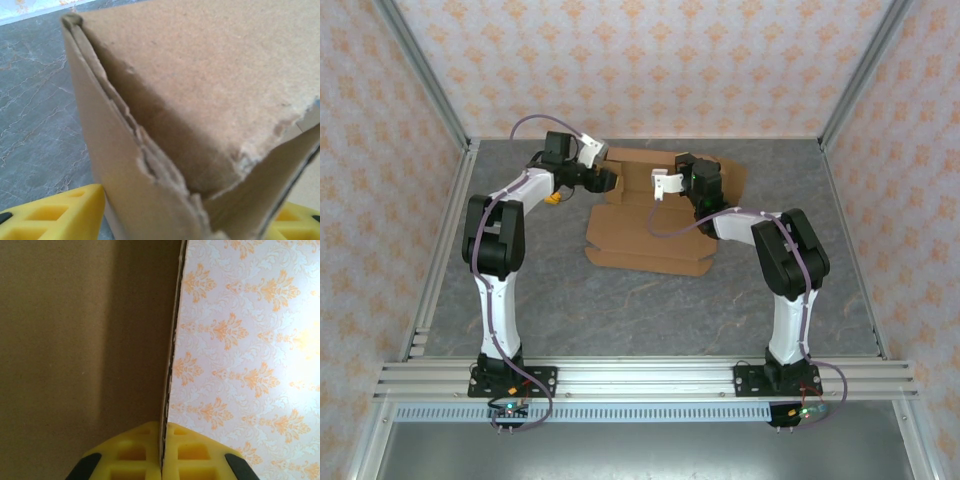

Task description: Fold the paper box

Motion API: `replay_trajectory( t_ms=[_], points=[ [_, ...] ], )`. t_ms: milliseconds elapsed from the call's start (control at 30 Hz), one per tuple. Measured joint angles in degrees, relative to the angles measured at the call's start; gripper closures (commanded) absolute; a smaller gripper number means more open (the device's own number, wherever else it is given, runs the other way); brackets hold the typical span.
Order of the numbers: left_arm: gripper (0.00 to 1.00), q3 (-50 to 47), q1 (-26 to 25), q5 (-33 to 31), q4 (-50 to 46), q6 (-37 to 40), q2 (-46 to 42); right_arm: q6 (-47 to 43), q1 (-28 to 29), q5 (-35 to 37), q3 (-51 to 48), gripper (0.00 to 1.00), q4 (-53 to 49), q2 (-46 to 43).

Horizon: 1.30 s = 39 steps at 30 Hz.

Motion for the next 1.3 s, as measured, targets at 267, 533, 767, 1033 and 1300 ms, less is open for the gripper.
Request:
replay_trajectory(
  t_ms=[267, 533, 767, 1033, 1300],
  points=[
    [0.51, -1.03, -0.39, -2.86, 3.1, -1.84, 0.0, 0.24, 0.13, -0.11, 0.22, 1.0, -1.51, -0.66],
    [0.55, -3.13, -1.31, -7.54, 8.63, -4.96, -0.04, 0.46, 0.39, -0.15, 0.22, 1.0, -2.45, -1.2],
    [0.59, -5.88, -3.39, -14.91, 13.57, -7.43, -0.2, 0.9, 0.7, -0.15, 0.31, 1.0, -4.7, -2.32],
    [0.64, -7.08, -4.28, -18.8, 17.27, -10.05, -0.2, 1.53, 0.7, 0.09, 0.39, 1.0, -6.34, -2.99],
    [0.7, -8.41, -5.44, -23.76, 20.15, -10.6, -0.31, 1.97, 0.7, 0.28, 0.96, 1.0, -7.8, -3.13]
  ],
)
